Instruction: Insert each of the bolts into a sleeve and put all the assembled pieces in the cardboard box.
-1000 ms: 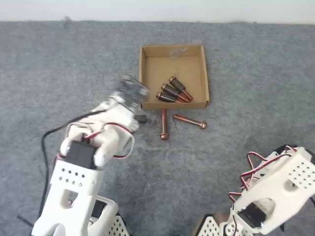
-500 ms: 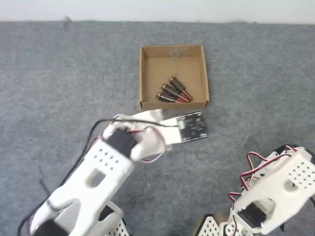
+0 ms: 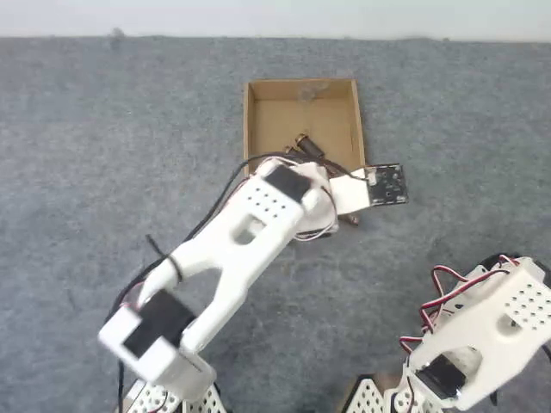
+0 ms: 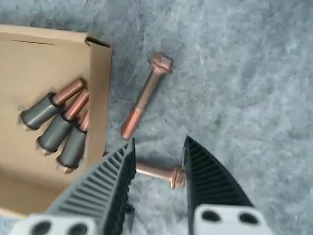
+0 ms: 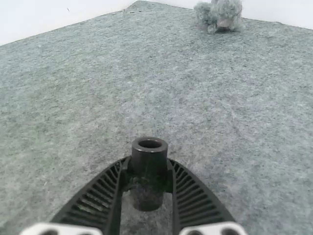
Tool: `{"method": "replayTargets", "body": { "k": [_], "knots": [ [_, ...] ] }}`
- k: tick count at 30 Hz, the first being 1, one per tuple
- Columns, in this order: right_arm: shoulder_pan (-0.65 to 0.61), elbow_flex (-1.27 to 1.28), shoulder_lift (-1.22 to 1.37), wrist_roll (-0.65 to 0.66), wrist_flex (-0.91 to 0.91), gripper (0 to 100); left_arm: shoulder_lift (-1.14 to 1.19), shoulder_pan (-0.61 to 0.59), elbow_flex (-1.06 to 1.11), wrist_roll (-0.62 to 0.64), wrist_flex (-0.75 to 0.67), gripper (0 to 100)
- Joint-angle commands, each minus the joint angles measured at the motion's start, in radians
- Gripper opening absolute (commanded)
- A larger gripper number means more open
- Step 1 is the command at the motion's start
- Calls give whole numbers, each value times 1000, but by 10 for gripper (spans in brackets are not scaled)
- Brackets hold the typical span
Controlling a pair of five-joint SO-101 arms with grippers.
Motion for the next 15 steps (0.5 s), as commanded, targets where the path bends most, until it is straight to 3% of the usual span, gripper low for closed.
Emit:
{"method": "replayTargets", "body": {
  "k": [1, 15],
  "knots": [
    [5, -12, -10, -11, -33, 7, 74, 12, -114, -40, -11, 152],
    [5, -12, -10, -11, -33, 7, 451, 46, -452, -48, -6, 152]
  ]
}}
